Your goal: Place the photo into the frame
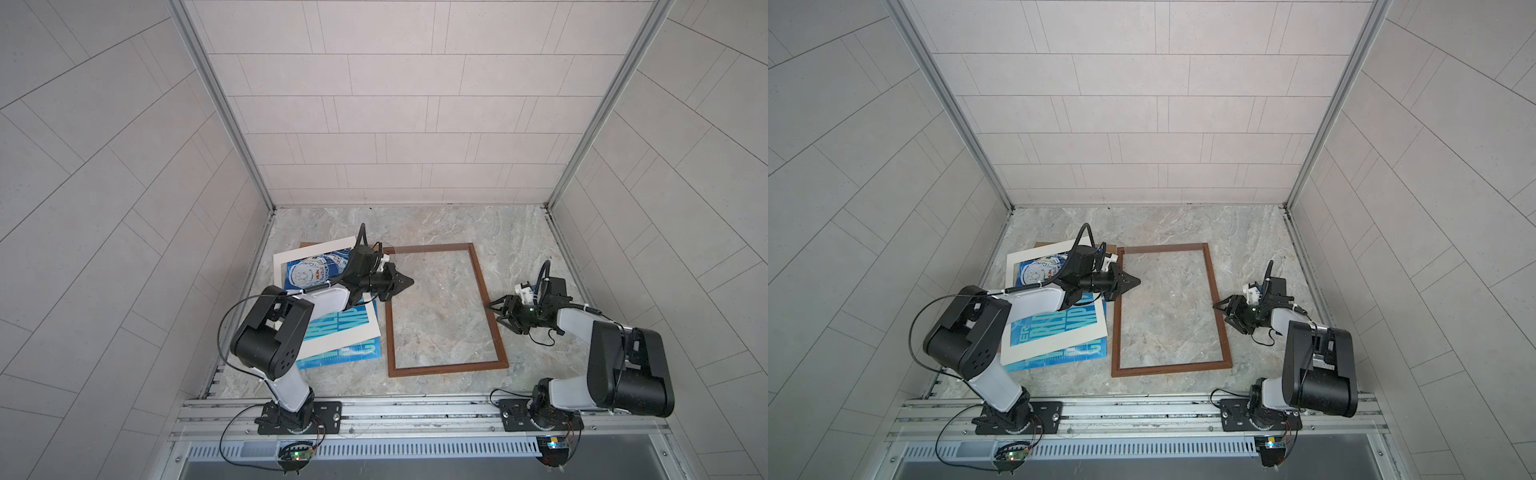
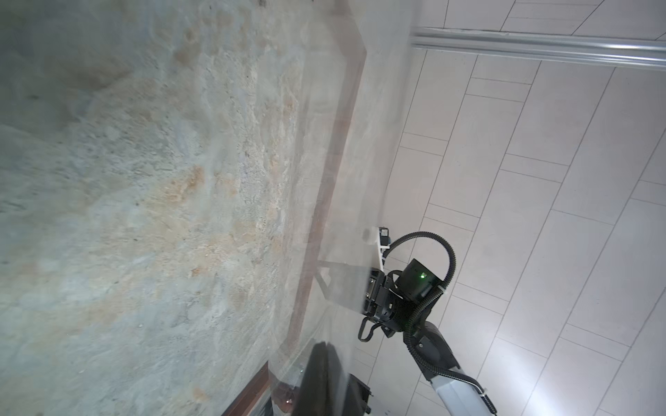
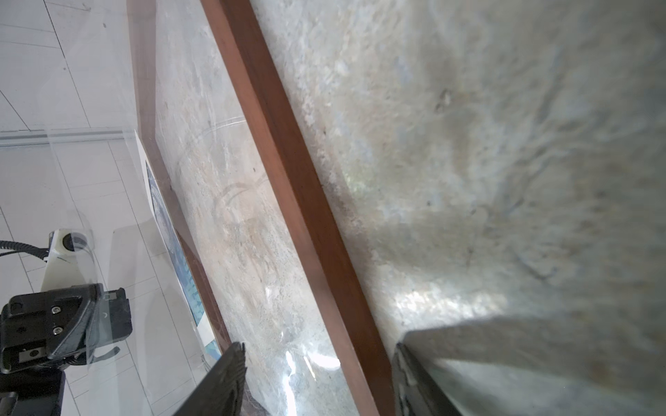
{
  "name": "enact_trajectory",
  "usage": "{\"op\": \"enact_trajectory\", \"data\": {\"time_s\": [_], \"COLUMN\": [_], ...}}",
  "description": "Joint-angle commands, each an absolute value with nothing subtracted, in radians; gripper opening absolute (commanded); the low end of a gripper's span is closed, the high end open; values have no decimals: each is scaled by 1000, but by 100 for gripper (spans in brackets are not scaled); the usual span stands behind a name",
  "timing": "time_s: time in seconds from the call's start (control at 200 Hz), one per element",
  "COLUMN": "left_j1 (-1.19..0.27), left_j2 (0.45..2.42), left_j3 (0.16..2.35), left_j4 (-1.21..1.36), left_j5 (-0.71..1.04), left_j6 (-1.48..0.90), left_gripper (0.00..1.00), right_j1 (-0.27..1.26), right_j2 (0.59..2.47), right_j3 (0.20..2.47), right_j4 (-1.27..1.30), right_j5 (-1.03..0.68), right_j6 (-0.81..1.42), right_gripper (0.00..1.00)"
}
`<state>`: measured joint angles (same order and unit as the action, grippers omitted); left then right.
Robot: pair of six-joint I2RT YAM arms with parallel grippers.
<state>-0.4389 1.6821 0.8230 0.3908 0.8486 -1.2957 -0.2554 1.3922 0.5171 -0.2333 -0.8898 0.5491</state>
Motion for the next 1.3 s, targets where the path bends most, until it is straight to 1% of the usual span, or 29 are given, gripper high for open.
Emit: {"op": "enact_trajectory", "data": {"time_s": [0.0, 0.07, 0.165, 0.345, 0.39, 0.51, 0.58, 0.846, 0.906, 1.031, 1.076, 1.176, 1.296], "left_j1": [-433, -433, -433, -421, -411, -421, -429, -438, -439, -437, -436, -438, -442], "left_j2": [1659, 1672, 1693, 1686, 1676, 1645, 1648, 1723, 1740, 1773, 1765, 1732, 1690], "left_j3": [800, 758, 758, 808, 823, 861, 855, 719, 694, 712, 742, 829, 946], "left_j4": [542, 732, 876, 930, 904, 713, 704, 892, 950, 1157, 1150, 1047, 901], "left_j5": [867, 869, 880, 902, 913, 940, 959, 959, 943, 911, 901, 888, 889], "left_j6": [-1448, -1596, -1704, -1763, -1748, -1595, -1562, -1571, -1601, -1762, -1781, -1770, -1704], "left_gripper": [0, 0, 0, 0, 0, 0, 0, 0, 0, 0, 0, 0, 0], "right_j1": [-259, -262, -264, -268, -274, -285, -288, -291, -294, -296, -299, -314, -370], "right_j2": [1365, 1345, 1323, 1281, 1274, 1263, 1255, 1264, 1252, 1201, 1186, 1149, 1074], "right_j3": [532, 525, 529, 537, 531, 484, 453, 349, 344, 370, 377, 394, 411], "right_j4": [-309, -315, -335, -392, -389, -248, -159, 114, 88, -68, -90, -114, -160], "right_j5": [-929, -936, -949, -961, -978, -1061, -1086, -1162, -1161, -1114, -1101, -1076, -1020], "right_j6": [519, 520, 518, 499, 506, 628, 699, 920, 908, 804, 793, 794, 790], "right_gripper": [63, 65, 67, 68, 69, 69, 69, 66, 66, 67, 67, 68, 68]}}
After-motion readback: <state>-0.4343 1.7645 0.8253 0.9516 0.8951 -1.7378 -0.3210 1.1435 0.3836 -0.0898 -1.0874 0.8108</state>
